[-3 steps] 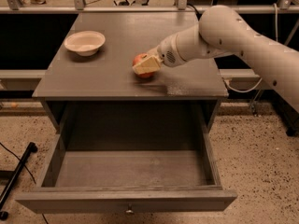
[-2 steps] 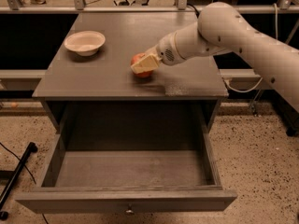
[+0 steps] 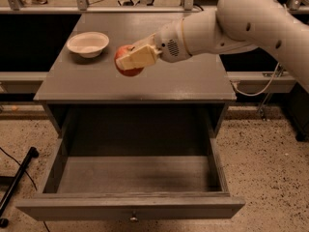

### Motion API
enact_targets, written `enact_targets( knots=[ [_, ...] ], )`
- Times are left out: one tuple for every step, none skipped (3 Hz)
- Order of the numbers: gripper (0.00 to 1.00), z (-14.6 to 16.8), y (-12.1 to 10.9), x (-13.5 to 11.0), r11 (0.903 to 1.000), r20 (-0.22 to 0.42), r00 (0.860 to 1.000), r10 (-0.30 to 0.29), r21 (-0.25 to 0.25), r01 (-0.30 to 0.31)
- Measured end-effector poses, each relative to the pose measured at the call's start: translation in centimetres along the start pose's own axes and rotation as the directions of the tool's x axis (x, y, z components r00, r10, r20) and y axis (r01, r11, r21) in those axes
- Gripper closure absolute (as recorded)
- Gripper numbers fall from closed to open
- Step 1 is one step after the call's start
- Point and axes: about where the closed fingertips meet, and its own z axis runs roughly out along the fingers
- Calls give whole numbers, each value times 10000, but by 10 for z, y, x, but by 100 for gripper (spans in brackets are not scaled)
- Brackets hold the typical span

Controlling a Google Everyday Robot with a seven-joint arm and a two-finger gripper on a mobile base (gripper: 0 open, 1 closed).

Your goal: Place apple into top drawer

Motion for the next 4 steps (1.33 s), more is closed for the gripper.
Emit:
enact_targets(
  knots=[
    [100,1,1,1,10000,4,10000,38,-45,-38],
    [100,15,32,9,9964,-205,9991,-367,-773,350],
    [100,41,80,34,9785,31,9930,-1180,-1699,1168],
    [100,41,80,34,9790,27,9932,-1160,-1687,1148]
  ],
)
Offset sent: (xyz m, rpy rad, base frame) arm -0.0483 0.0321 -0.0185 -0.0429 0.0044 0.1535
